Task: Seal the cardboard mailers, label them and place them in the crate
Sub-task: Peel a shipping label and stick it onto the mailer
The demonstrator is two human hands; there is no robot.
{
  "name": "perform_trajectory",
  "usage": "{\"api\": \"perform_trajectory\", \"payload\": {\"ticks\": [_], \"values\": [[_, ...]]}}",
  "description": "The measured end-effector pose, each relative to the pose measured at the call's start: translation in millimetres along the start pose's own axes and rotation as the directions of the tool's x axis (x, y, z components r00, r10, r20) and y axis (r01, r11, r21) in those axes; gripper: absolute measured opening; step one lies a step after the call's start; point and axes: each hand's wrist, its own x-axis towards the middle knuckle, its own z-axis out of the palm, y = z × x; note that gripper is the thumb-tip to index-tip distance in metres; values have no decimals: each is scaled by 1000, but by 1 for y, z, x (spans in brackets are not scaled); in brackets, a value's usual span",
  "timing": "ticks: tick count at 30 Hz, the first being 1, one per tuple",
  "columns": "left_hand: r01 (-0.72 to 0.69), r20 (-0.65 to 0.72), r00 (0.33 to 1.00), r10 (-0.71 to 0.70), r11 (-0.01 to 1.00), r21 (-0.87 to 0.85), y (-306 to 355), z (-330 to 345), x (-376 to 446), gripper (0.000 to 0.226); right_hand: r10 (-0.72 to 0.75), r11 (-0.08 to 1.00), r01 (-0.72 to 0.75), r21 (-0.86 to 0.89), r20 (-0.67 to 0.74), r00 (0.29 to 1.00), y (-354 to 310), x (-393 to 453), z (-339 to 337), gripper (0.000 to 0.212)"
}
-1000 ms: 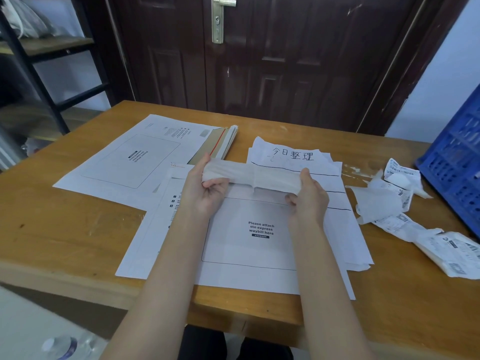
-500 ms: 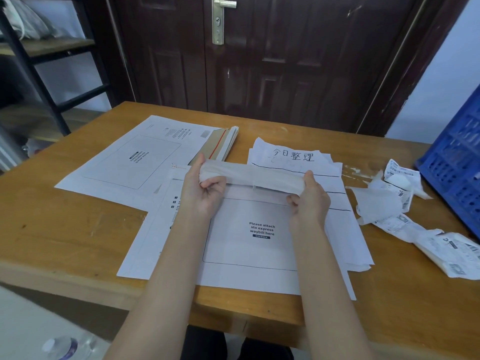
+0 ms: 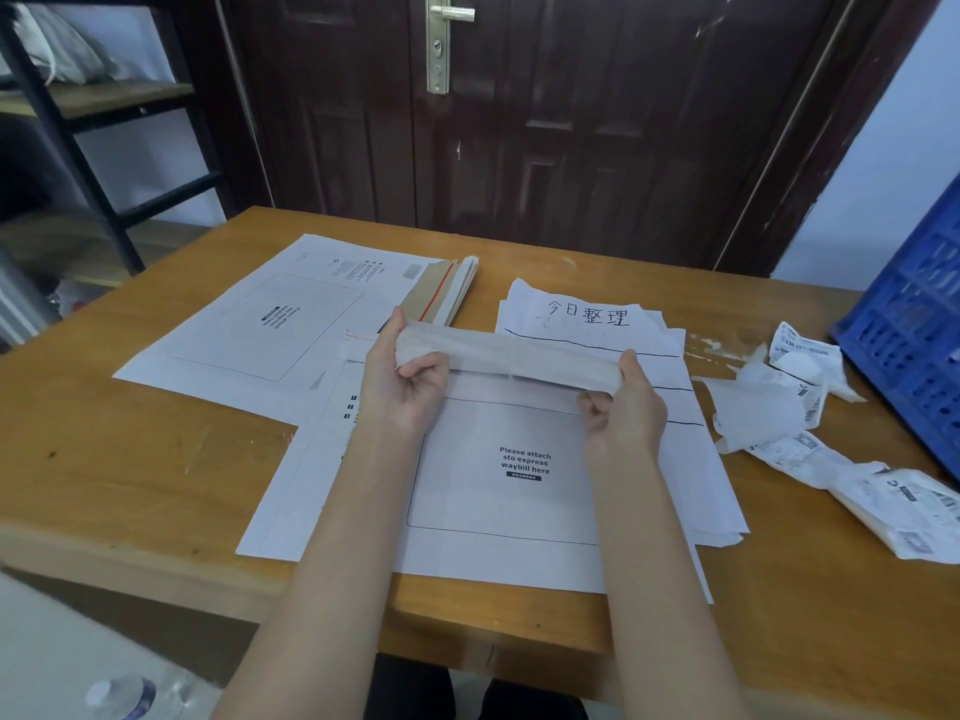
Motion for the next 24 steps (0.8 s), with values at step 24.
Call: {"api": "perform_trajectory", "payload": {"ticks": [24], "values": [[-47,0,999,47,998,42,1,1,-1,27,41,986,-41,164,2,999,-1,1,-2,18]]}}
